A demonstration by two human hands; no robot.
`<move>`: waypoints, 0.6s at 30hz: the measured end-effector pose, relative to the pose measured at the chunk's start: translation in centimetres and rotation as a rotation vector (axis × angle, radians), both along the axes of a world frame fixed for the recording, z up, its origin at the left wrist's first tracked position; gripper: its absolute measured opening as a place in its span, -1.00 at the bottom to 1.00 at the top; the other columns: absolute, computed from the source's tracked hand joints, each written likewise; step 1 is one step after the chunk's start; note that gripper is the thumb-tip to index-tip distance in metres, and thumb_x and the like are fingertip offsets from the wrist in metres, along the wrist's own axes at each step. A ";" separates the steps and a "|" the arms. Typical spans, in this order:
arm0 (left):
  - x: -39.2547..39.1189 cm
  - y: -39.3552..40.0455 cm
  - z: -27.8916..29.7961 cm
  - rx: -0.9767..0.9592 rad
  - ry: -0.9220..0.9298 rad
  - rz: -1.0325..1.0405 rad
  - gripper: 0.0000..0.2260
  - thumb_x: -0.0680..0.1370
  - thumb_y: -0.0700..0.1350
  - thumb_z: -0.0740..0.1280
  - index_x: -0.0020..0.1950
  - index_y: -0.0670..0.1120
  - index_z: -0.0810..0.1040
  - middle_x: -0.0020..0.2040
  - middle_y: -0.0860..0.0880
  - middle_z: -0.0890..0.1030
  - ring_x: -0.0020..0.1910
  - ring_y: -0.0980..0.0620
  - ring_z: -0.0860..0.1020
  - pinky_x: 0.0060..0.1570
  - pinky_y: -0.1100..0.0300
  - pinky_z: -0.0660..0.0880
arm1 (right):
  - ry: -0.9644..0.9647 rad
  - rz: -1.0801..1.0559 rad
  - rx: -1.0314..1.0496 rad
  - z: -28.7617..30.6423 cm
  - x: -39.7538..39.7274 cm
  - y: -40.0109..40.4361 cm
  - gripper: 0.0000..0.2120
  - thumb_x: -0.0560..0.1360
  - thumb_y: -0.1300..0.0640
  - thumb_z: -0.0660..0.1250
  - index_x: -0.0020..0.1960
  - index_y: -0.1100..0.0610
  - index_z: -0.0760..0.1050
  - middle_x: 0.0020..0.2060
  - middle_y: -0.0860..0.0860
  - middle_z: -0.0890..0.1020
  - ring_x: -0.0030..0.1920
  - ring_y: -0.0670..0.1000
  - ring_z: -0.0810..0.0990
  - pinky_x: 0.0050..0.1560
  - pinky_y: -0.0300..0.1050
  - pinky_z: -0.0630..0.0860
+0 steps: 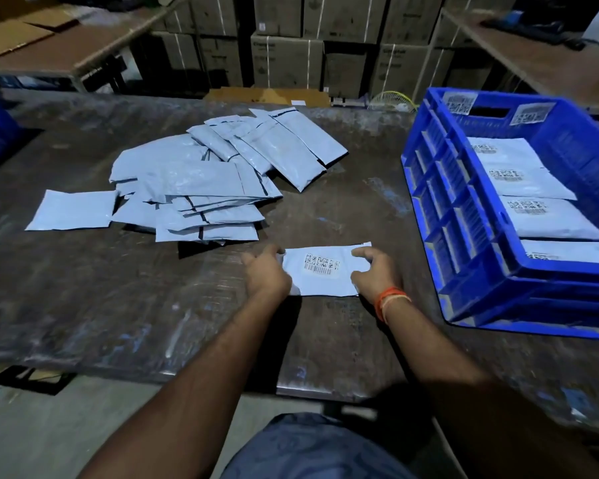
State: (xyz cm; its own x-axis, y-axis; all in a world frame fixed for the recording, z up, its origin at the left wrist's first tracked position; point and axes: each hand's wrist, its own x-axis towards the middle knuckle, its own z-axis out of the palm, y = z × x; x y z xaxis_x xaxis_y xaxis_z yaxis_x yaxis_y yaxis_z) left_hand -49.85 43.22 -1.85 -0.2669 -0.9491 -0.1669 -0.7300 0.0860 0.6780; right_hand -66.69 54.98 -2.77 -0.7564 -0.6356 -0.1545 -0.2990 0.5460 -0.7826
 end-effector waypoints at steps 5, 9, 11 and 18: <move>1.1 -2.3 0.2 0.173 0.334 0.004 -0.73 0.50 -0.34 0.33 -0.17 0.03 0.65 -0.06 -0.06 0.71 -0.27 0.07 0.51 -0.22 0.28 0.42 | -0.123 -0.040 -0.245 1.4 -0.5 0.5 -0.69 0.41 0.34 0.36 -0.05 -0.03 0.68 -0.02 -0.07 0.69 -0.08 -0.08 0.62 -0.08 -0.25 0.51; 0.5 -2.9 3.4 0.306 0.608 0.009 -0.74 0.56 -0.37 0.29 -0.08 -0.06 0.68 -0.11 -0.06 0.67 -0.27 0.06 0.50 -0.31 0.34 0.41 | -0.212 -0.046 -0.386 3.9 -1.6 0.2 -0.73 0.43 0.33 0.36 -0.01 0.04 0.69 0.00 -0.01 0.70 -0.01 0.02 0.65 0.05 0.04 0.59; -0.5 -3.5 5.4 0.424 0.757 0.026 -0.77 0.57 -0.38 0.31 0.01 -0.11 0.69 -0.07 -0.12 0.67 -0.20 -0.02 0.57 -0.17 0.26 0.53 | -0.164 -0.012 -0.414 5.9 -2.2 -0.2 -0.74 0.47 0.36 0.36 -0.01 0.05 0.69 -0.05 -0.16 0.67 0.00 -0.20 0.61 0.11 -0.08 0.54; -5.4 -4.9 13.4 0.525 0.875 -0.039 -0.76 0.55 -0.40 0.33 0.11 -0.18 0.69 -0.07 -0.17 0.70 -0.18 -0.06 0.66 -0.22 0.18 0.63 | -0.118 0.018 -0.521 13.6 -7.0 -0.7 -0.75 0.38 0.27 0.36 -0.05 0.02 0.71 -0.03 -0.02 0.73 0.04 0.07 0.68 0.21 0.15 0.57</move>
State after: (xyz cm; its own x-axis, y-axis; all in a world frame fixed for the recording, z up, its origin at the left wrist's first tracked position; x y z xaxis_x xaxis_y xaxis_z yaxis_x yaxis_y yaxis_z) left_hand -55.29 38.30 11.51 -0.5244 -0.8001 -0.2912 0.0363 -0.3627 0.9312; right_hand -73.66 54.32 10.82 -0.7410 -0.6638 0.1017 -0.1981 0.0714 -0.9776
